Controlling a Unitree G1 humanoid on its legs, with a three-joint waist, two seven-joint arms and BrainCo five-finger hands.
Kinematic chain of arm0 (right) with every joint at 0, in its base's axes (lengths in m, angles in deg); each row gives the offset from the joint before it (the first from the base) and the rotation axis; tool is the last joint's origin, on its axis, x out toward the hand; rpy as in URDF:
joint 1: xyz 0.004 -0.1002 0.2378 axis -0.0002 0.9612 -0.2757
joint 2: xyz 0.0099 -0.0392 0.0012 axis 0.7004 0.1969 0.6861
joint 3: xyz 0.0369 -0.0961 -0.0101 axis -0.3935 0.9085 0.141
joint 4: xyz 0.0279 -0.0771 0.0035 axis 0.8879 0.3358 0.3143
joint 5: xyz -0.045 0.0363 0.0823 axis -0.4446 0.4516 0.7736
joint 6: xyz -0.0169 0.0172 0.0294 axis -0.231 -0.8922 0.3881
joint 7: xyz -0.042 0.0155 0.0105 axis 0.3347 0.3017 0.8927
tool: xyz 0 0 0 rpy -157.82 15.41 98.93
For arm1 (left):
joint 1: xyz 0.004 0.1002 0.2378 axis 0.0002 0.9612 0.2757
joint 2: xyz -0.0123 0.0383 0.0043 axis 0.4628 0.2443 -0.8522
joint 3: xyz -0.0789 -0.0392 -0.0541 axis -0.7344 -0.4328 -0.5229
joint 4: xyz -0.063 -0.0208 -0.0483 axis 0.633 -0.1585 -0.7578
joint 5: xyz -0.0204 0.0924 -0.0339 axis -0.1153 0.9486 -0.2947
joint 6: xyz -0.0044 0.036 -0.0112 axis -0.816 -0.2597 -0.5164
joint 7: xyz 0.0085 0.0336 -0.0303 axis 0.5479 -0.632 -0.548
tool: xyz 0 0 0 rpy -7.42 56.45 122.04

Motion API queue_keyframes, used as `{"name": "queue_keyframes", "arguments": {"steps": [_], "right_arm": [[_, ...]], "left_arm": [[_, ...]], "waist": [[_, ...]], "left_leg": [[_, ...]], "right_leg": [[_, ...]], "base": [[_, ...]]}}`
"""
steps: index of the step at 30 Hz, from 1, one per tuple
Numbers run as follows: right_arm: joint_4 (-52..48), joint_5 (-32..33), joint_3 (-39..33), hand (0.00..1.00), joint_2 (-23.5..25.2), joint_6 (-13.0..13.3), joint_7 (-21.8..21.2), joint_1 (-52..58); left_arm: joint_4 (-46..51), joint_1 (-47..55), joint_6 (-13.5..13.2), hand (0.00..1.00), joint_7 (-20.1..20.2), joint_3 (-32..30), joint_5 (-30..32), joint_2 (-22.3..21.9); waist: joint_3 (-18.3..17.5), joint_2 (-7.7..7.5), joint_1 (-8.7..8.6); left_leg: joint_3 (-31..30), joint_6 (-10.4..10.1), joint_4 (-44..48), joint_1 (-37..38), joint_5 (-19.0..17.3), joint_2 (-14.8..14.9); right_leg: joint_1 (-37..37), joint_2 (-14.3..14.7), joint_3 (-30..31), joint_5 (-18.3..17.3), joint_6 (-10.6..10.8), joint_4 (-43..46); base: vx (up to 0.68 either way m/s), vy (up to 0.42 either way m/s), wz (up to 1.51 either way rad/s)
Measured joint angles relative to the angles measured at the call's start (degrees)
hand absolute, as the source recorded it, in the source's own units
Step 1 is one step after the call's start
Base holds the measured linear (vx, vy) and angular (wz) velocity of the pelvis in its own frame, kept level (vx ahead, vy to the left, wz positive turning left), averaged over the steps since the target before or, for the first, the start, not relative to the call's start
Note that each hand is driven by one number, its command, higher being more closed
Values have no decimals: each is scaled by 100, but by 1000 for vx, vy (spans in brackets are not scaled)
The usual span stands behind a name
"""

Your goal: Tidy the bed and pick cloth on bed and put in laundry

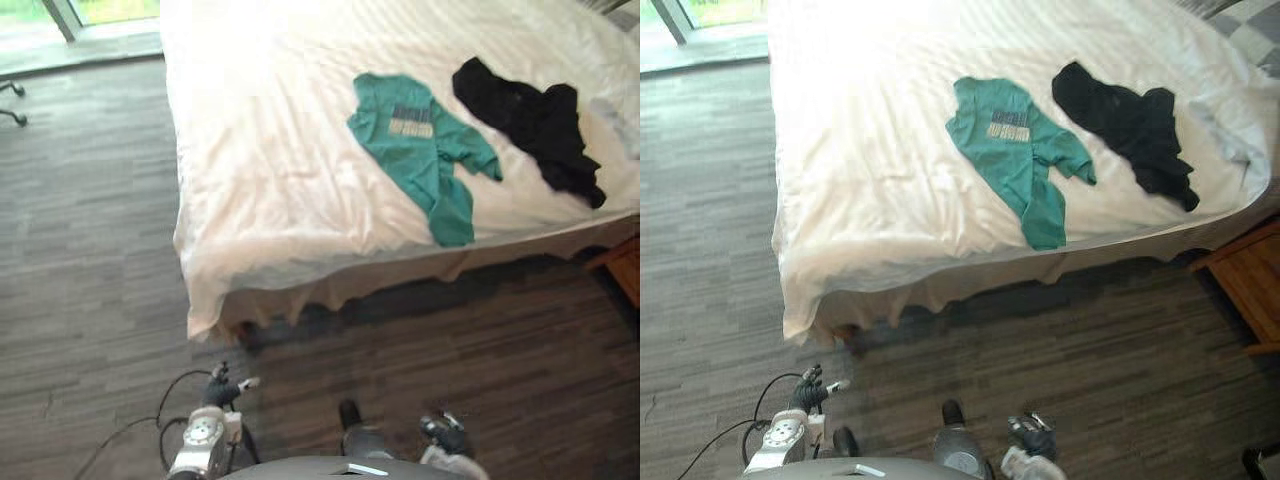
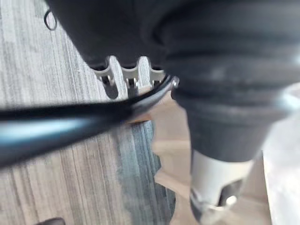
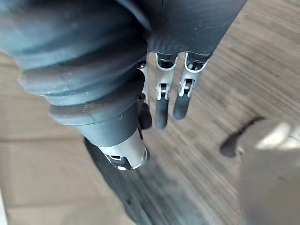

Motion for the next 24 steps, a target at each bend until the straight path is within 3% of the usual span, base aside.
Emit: {"name": "queue_keyframes", "arguments": {"steps": [1,2,3,4,5,7,8,9,10,11,12,13,14,15,16,19,21,24], "right_arm": [[95,-77,54,0,33,-37,-28,-64],[174,-322,116,0,-61,-63,7,-226],[390,-638,131,0,-194,-65,27,-419],[569,-668,119,0,-220,-69,45,-489],[621,-769,114,0,-244,-75,89,-534],[788,-1025,123,0,-385,-86,103,-554],[834,-1057,122,0,-454,-120,105,-577],[852,-1077,111,0,-519,-179,102,-546],[820,-1081,77,0,-597,-192,101,-527],[901,-1083,73,0,-578,-197,106,-392],[1010,-1083,72,0,-563,-237,109,-387],[1003,-1083,82,0,-536,-310,130,-346],[992,-1083,105,0,-547,-317,136,-291],[995,-1083,107,0,-552,-337,141,-291],[997,-1082,118,0,-538,-344,140,-285],[1002,-1088,72,0,-552,-357,136,-310],[1007,-1093,73,0,-591,-354,133,-379],[1015,-1215,177,0,-589,-345,132,-621]], "left_arm": [[1,42,7,0,-1,39,61,14],[-15,110,45,0,0,98,170,72],[-32,99,109,0,1,123,220,47],[-28,140,121,0,4,116,222,43],[-52,168,133,0,13,112,225,61],[-83,150,147,0,36,111,302,89],[-87,143,146,0,35,103,327,85],[-169,243,149,0,32,59,439,25],[-261,307,154,0,27,54,530,8],[-379,372,184,0,41,-77,642,59],[-371,352,201,0,47,-166,657,63],[-299,357,219,0,65,-252,653,6],[-262,333,218,0,55,-307,656,-44],[-228,335,215,0,58,-360,654,-119],[-176,338,215,0,57,-363,652,-131],[-82,306,149,0,-10,-399,639,-193],[-79,304,117,0,-28,-390,572,-238],[-92,250,115,0,-85,-369,362,-233]], "waist": [[6,12,16],[37,84,-6],[92,187,-75],[127,246,-44],[123,289,-64],[83,408,-119],[76,446,-93],[52,674,-57],[70,757,-55],[147,679,-43],[188,647,-1],[203,549,60],[282,467,82],[282,523,125],[279,532,133],[294,542,201],[291,530,282],[310,474,300]], "left_leg": [[112,-4,-25,75,-3,30],[405,8,-40,200,-19,137],[807,23,-45,417,-43,215],[1130,-62,-60,678,-98,214],[1334,-139,-59,848,-151,264],[1619,-407,-28,994,-449,355],[1644,-473,49,1058,-605,388],[1854,-611,260,1062,-872,636],[2037,-759,712,1096,-1023,826],[1999,-701,1769,1130,-1125,1109],[1882,-657,2396,978,-1013,1275],[1340,-81,3571,559,-336,1449],[901,-68,4313,205,-250,1493],[519,-233,4894,-202,-492,1485],[415,-243,4991,-356,-577,1448],[-245,-195,4227,-635,-736,1179],[-1018,-110,3082,-626,-854,888],[-2505,6,1246,-527,-891,501]], "right_leg": [[-22,14,-271,98,-75,0],[-45,-14,-1208,266,-407,-35],[-43,-355,-3095,55,-1064,452],[18,-461,-3901,124,-1107,590],[116,-336,-3989,219,-1079,468],[227,122,-3471,470,-969,-142],[220,237,-3359,420,-983,-264],[225,465,-3344,128,-1046,-274],[99,435,-3339,-168,-1231,387],[112,418,-3175,-503,-1065,804],[146,464,-2963,-547,-1081,820],[235,495,-2596,-508,-1151,752],[306,496,-2271,-461,-1180,681],[346,516,-1927,-391,-1130,591],[358,535,-1731,-375,-1123,553],[697,621,-964,-161,-866,167],[748,674,-470,-112,-776,38],[600,670,334,-120,-426,2]], "base": [[-53,7,-80],[-77,0,-119],[-85,10,-160],[-53,17,-161],[-34,-23,-155],[-54,-72,-148],[-57,-97,-186],[-6,-110,-186],[118,-122,-217],[178,-106,-164],[216,-157,-169],[193,-178,-143],[234,-140,-171],[227,-48,-143],[234,22,-153],[284,91,-141],[242,221,-131],[139,338,-128]]}}
